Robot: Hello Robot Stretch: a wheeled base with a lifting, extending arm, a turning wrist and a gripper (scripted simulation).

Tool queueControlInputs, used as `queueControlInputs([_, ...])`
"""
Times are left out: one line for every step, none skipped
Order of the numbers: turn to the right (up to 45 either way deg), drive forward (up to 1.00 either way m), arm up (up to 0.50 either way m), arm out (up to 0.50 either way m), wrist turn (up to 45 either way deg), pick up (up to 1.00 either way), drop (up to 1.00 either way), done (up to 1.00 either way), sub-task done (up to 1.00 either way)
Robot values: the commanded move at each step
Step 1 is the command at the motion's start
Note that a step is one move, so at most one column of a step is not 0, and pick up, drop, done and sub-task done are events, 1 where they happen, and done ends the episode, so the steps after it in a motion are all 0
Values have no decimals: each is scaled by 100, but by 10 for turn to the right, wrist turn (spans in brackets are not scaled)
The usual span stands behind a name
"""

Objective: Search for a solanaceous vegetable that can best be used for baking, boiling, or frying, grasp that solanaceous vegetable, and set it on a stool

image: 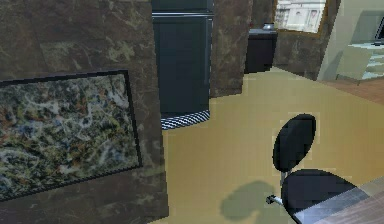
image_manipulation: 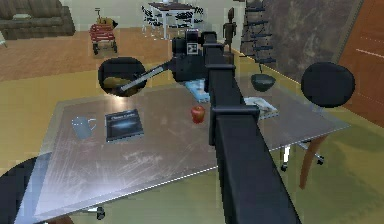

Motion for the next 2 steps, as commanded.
queueControlInputs([0,0,0,0,-450,0,0,0,0])
queueControlInputs([0,0,0,0,-150,0,0,0,0])
